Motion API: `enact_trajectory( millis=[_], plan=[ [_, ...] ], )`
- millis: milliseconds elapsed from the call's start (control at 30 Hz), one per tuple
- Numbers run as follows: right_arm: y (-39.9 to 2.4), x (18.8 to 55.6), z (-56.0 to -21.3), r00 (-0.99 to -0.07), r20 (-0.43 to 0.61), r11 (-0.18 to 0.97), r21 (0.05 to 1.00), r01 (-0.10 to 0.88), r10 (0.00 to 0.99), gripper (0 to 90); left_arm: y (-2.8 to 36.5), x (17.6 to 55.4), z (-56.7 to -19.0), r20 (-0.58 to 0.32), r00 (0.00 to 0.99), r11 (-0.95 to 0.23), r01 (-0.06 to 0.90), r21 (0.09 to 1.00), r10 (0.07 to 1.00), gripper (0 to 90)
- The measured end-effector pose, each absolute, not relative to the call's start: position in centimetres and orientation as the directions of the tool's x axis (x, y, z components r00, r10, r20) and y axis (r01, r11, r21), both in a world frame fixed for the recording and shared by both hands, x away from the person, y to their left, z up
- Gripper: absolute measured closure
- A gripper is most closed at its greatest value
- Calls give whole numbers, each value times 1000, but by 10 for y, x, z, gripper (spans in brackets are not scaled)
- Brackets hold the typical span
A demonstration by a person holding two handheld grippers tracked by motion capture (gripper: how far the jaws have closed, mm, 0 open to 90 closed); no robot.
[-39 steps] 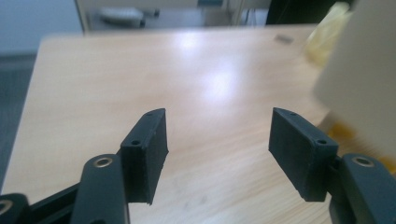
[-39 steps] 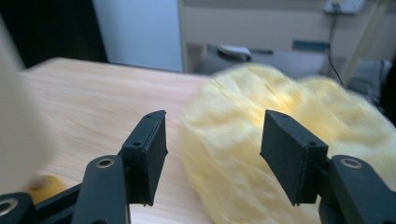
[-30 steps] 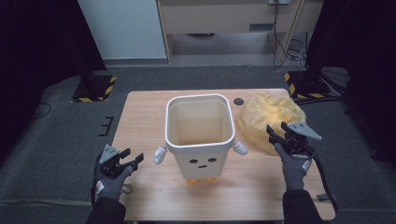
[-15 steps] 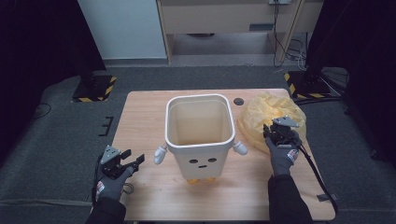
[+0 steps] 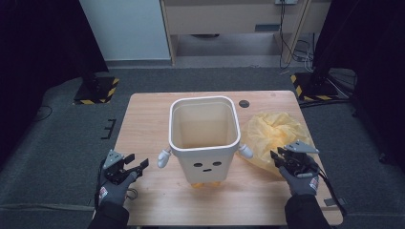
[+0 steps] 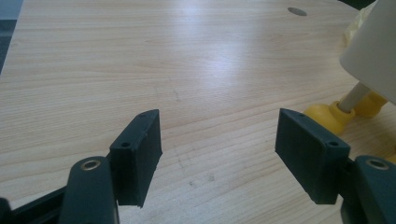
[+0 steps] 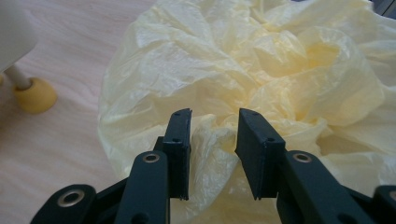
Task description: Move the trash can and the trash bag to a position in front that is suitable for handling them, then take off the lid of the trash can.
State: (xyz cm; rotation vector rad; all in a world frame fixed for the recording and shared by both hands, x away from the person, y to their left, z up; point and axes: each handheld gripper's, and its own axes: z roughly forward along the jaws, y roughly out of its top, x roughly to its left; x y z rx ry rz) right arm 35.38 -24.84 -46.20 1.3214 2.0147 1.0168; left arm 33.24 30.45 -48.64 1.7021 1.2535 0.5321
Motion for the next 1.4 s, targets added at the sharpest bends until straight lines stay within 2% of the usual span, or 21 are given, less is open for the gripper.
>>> enact_trajectory(
  millis=[233,367,533,800,967,1167,1400],
  plan=[
    [-248,313,-464,-438,-42,293,801,523,898,609,298,329,-484,-173,407,-59,497,866,897,301],
    [-246,301,-461,-432,-24,268,816,513,901,576,296,328,-484,-170,413,-64,495,866,895,295],
    [-245,301,-451,-417,17,201,858,472,909,466,296,330,-485,-171,414,-69,504,861,894,287],
    [-262,304,-446,-321,49,86,915,395,946,430,300,332,-485,-185,403,-48,502,864,896,283],
    [-276,306,-451,-274,91,32,909,415,957,418,299,332,-485,-185,406,-49,501,864,895,282],
    [-284,313,-455,-250,74,44,899,436,965,396,299,333,-484,-181,402,-48,497,866,897,281],
    [-293,320,-461,-211,84,22,889,458,974,382,307,329,-474,-222,395,21,454,891,892,284]
  ],
)
